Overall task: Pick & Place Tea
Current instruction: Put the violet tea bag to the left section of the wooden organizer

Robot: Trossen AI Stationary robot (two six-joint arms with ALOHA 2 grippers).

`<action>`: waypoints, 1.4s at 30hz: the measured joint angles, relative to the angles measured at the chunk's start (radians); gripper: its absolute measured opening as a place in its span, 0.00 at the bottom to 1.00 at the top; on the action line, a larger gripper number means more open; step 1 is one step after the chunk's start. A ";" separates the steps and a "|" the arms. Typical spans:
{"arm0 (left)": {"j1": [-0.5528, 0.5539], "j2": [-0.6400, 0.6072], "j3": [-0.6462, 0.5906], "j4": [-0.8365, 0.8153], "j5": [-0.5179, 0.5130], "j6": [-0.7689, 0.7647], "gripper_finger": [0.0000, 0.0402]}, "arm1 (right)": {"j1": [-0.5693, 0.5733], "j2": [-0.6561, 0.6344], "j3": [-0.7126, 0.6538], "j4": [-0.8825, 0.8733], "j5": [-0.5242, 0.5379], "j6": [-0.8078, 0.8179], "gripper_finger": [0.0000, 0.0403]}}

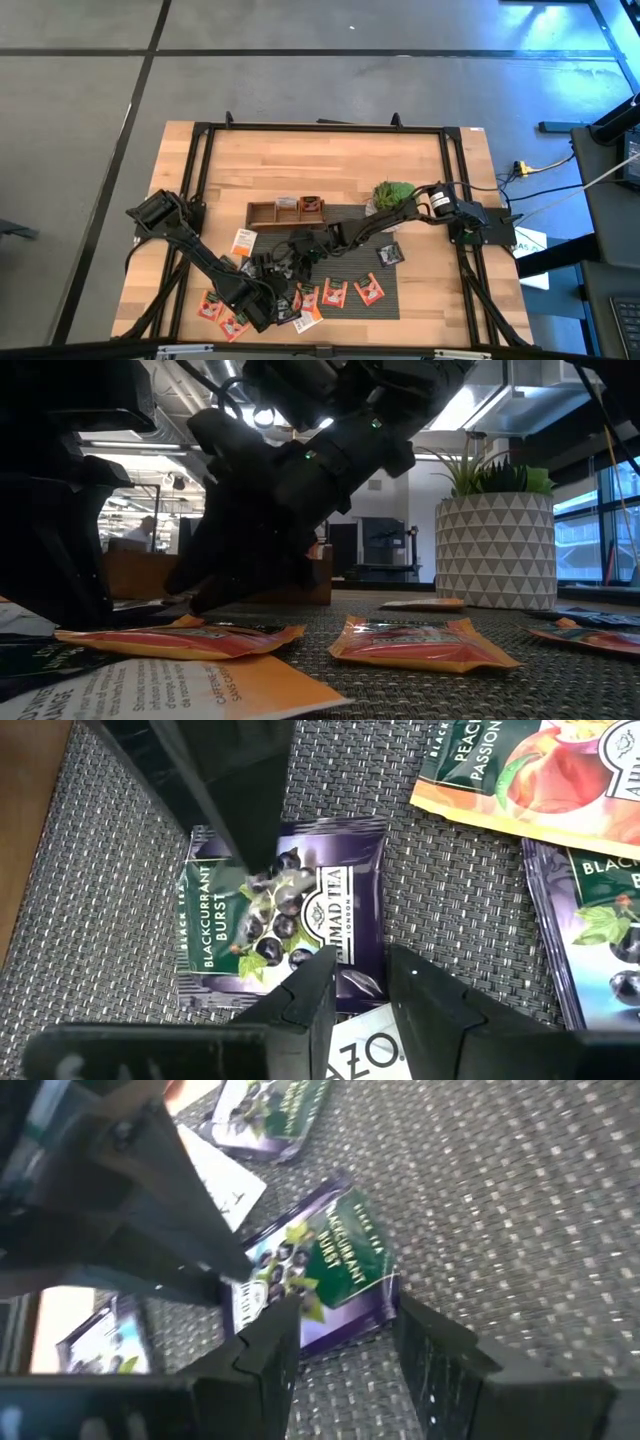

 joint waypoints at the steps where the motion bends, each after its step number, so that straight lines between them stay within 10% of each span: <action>1: 0.000 0.000 0.000 0.000 0.000 0.000 0.23 | 0.000 0.000 0.000 0.002 -0.005 0.000 0.40; 42: -0.016 -0.073 -0.007 -0.019 0.015 0.008 0.22 | 0.002 0.001 -0.001 0.059 -0.082 -0.056 0.03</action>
